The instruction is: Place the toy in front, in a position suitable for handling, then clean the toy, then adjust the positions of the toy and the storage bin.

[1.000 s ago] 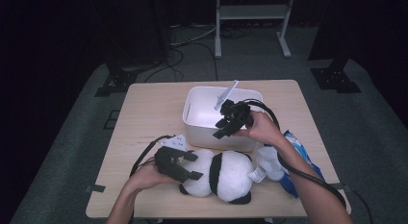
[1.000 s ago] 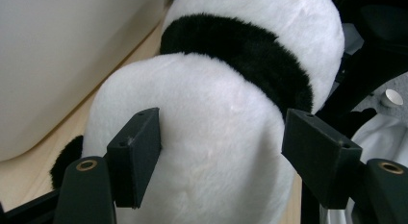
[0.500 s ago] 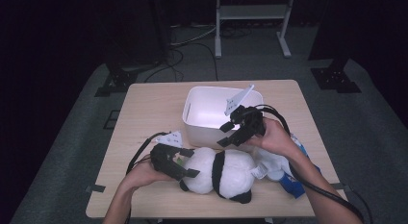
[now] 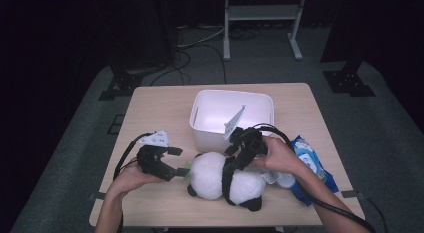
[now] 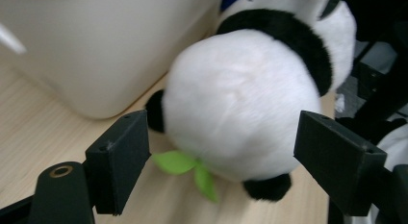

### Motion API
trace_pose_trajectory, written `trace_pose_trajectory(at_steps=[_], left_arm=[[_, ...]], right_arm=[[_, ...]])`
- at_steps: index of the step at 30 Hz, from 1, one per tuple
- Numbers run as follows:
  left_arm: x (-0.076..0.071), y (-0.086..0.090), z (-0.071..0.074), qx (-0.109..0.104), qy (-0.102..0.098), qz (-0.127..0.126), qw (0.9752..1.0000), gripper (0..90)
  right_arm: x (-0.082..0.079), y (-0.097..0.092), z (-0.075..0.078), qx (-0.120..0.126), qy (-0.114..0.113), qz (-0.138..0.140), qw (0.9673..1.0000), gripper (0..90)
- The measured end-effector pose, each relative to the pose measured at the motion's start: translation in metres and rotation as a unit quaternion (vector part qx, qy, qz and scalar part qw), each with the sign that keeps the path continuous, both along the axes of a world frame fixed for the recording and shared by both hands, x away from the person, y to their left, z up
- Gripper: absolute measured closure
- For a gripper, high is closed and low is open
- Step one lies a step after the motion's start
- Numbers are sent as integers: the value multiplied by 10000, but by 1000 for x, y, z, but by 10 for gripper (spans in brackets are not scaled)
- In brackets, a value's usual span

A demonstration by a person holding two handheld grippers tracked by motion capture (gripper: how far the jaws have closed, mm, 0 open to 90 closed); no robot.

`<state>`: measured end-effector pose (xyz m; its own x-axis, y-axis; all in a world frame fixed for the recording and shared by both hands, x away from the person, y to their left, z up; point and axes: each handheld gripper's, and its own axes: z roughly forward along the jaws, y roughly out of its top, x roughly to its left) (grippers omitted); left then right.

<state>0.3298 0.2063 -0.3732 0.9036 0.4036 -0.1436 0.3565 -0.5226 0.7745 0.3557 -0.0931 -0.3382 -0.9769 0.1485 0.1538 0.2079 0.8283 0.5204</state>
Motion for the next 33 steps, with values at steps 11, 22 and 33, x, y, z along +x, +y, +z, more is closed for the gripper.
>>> trace_pose_trajectory(at_steps=[11, 22, 33], left_arm=[[2, 22, -3, 11, 20, 309, 9995, 177], [2, 27, -1, -6, -28, 348, 9994, 171], [0, 29, 2, -54, -82, 363, 9993, 170]], right_arm=[[-7, 7, -9, -243, -28, 31, 9997, 302], [-9, 16, -20, -617, -122, 7, 9980, 259], [-11, 22, -29, -722, -187, -42, 9972, 273]])
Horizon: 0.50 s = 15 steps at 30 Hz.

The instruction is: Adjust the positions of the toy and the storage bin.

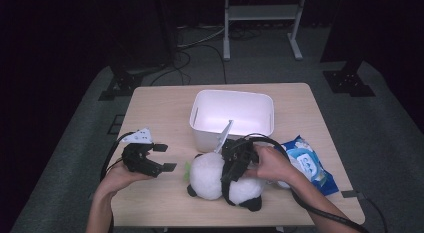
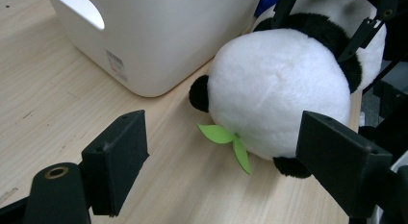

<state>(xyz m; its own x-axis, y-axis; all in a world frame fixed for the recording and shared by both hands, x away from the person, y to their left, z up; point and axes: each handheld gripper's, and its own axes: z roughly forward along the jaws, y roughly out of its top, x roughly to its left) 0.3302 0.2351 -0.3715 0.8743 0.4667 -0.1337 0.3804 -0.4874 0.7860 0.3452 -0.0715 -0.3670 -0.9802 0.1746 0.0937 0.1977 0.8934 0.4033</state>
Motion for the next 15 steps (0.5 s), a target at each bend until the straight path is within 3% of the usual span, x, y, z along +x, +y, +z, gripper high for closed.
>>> trace_pose_trajectory(at_steps=[10, 15], left_arm=[[1, 1, -1, -20, 4, 26, 10000, 170], [2, 3, -2, -20, 37, 71, 10000, 170]], right_arm=[[-1, 4, -14, -92, 40, -65, 9999, 385], [-1, 2, -14, 29, 42, -86, 9999, 463]])
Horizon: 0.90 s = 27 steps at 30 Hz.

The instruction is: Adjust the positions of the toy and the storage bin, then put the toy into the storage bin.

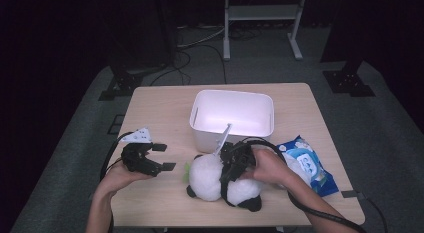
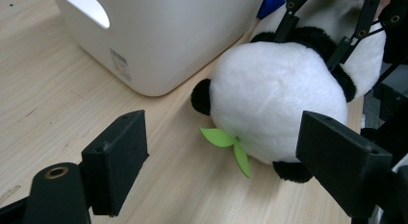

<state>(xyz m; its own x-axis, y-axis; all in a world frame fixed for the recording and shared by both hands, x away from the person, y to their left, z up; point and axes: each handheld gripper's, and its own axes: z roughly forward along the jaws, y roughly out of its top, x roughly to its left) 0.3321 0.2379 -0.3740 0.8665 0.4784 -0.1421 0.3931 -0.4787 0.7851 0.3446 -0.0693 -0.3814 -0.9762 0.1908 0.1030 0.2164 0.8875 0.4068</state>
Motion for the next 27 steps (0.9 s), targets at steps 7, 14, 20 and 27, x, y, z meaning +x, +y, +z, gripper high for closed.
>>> trace_pose_trajectory(at_steps=[7, 14, 20, 27], left_arm=[[0, -2, -2, 42, 20, -31, 10000, 170], [2, 1, -4, 4, 63, -3, 10000, 170], [3, 2, -5, 5, 66, -12, 10000, 170], [2, 4, -4, -9, 78, 20, 10000, 170]], right_arm=[[0, -7, 5, 229, -39, 12, 9997, 597], [-3, -9, 14, 324, -155, 162, 9992, 752], [-1, -9, 16, 311, -13, 95, 9995, 745], [3, -2, 24, -40, -139, -140, 9998, 326]])
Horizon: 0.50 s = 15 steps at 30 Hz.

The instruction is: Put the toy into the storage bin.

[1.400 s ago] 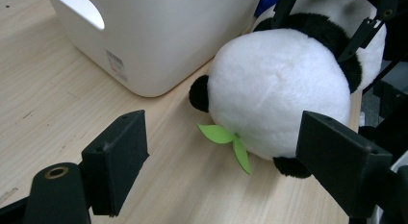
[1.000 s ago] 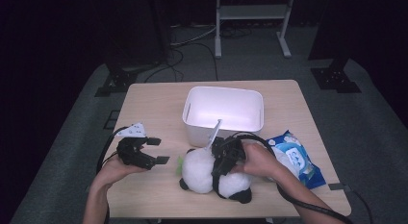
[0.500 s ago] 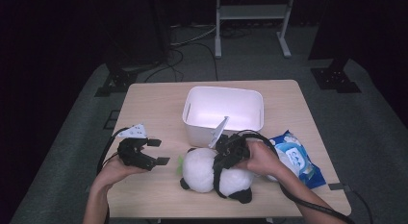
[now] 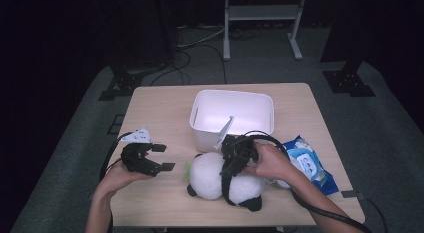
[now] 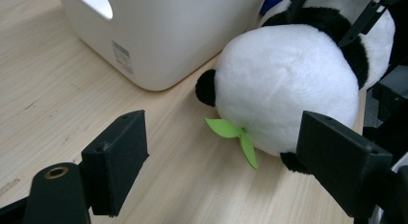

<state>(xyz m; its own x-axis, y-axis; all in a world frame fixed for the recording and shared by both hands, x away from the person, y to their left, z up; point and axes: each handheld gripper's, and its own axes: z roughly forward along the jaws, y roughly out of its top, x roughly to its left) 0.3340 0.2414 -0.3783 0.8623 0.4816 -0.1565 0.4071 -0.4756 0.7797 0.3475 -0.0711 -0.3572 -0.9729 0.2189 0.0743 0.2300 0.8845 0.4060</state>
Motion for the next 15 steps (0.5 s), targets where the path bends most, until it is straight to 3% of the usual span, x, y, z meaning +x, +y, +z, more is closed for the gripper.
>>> trace_pose_trajectory(at_steps=[3, 6, 10, 15], left_arm=[[1, 0, -1, 25, 10, -11, 10000, 170], [1, 0, -1, 18, 22, -13, 10000, 169], [0, 1, -1, 9, 16, -10, 10000, 169], [0, 3, 0, -45, 13, 24, 10000, 170]], right_arm=[[4, 3, -9, -107, 274, -70, 9995, 243], [5, 9, -16, -242, 406, -25, 9989, 177], [2, 17, -24, -398, 422, 59, 9983, 155], [-2, 21, -33, -382, 356, 134, 9985, 201]])
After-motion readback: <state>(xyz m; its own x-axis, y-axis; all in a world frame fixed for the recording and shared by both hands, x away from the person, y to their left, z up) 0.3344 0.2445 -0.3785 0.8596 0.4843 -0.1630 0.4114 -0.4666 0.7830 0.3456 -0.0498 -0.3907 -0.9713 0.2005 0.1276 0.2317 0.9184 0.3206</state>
